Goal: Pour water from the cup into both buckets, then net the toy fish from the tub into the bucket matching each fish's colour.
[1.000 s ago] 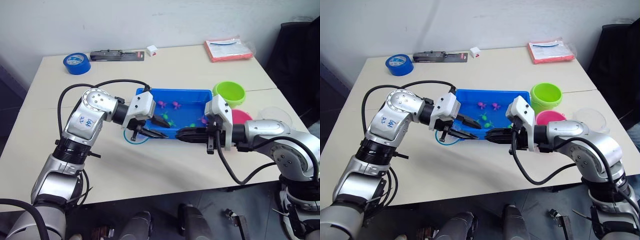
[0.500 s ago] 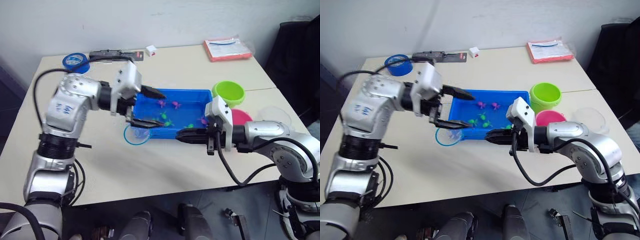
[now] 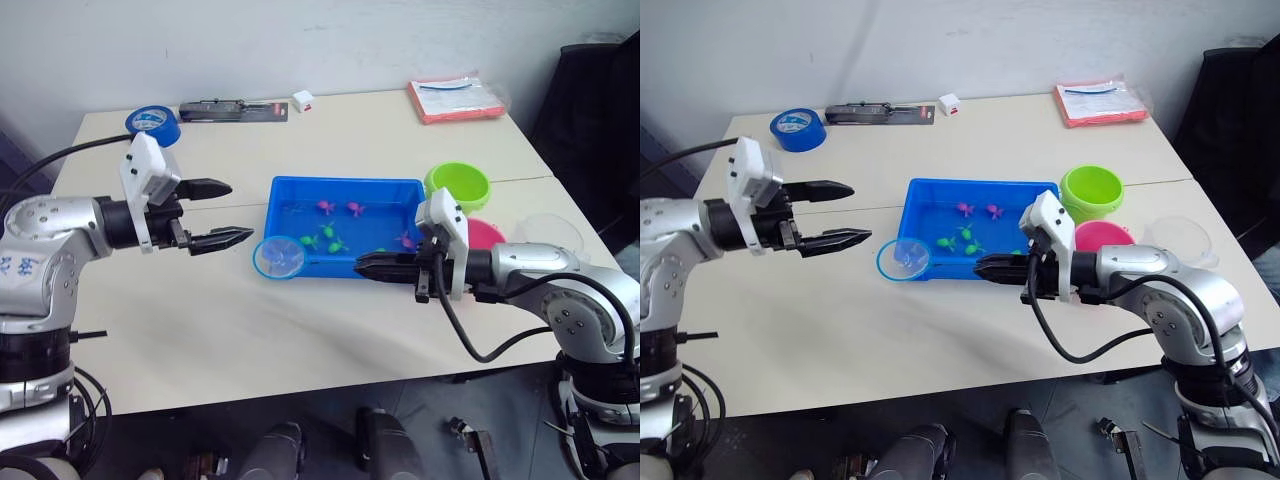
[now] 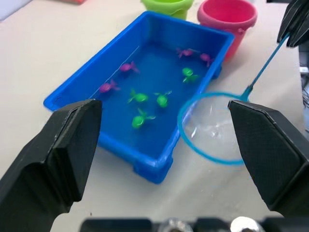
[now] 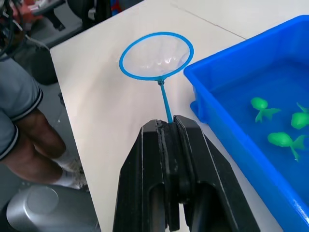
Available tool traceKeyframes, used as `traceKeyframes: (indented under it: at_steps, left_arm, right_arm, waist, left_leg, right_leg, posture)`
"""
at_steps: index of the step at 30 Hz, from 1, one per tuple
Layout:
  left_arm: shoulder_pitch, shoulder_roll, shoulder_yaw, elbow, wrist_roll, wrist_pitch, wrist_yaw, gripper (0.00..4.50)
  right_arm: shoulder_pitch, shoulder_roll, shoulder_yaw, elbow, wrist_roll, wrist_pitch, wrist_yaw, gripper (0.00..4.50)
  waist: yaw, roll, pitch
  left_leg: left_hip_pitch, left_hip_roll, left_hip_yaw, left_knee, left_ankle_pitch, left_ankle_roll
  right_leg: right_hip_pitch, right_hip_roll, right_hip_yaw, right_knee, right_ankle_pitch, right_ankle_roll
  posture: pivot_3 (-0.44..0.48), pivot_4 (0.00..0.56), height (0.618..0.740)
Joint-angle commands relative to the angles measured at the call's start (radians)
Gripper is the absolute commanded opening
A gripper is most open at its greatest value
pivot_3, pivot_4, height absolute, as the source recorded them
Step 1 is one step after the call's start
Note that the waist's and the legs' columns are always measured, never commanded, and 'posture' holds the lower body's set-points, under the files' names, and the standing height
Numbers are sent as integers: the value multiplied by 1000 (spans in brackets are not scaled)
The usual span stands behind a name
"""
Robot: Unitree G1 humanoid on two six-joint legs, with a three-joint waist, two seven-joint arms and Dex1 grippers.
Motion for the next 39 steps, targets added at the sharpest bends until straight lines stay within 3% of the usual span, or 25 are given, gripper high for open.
traceKeyframes:
  at_steps: [1,5,7,10,25,29,31,39]
  left_arm:
    - [32,3,51,-81,-40,15,49,4500]
    - [68,-4,54,-114,-62,19,86,4500]
    - [70,-1,53,-113,-68,17,94,4500]
    - [82,5,60,-122,-78,18,101,4500]
    - [206,26,156,-225,-166,51,163,4500]
    - [193,15,134,-231,-178,43,183,4500]
    - [186,16,125,-234,-183,45,186,4500]
    - [115,34,49,-188,-205,45,130,4500]
  right_arm:
    - [-30,6,-49,-6,65,20,9,785]
    - [-46,5,-48,8,68,7,33,785]
    - [-48,6,-50,4,74,8,35,785]
    - [-38,1,-50,-7,55,-8,20,785]
    - [-8,-15,-73,-35,62,-31,14,785]
    - [-12,-22,-81,-39,45,-36,0,785]
    - [-17,-24,-109,-35,40,-6,-60,785]
    - [-40,-16,-261,-66,135,203,-335,785]
  waist:
    - [0,0,0]
    - [-8,0,0]
    - [-25,1,0]
    - [-27,2,1]
    - [-3,2,1]
    - [-17,2,1]
    - [-21,2,1]
    - [2,2,1]
  left_leg:
    - [0,0,0,0,0,0]
    - [0,0,0,0,0,0]
    - [-4,-11,-28,0,4,1]
    - [-14,-26,-59,1,14,-1]
    - [-12,-20,-39,-1,14,-1]
    - [-15,-27,-56,-1,17,-1]
    - [-16,-31,-65,0,18,-1]
    - [-14,-27,-50,-1,18,-1]
  right_leg:
    - [0,0,0,0,0,0]
    - [0,0,0,0,0,0]
    - [9,-19,-26,2,-2,-4]
    - [8,-32,-46,6,-4,-7]
    - [5,-26,-33,1,-3,-4]
    - [9,-36,-46,4,-3,-4]
    - [11,-38,-52,4,-3,-5]
    - [7,-32,-39,2,-3,-5]
  posture:
    - [0,150,740]
    - [0,150,740]
    - [0,150,740]
    - [0,150,740]
    - [0,150,740]
    - [0,150,740]
    - [0,150,740]
    - [0,150,740]
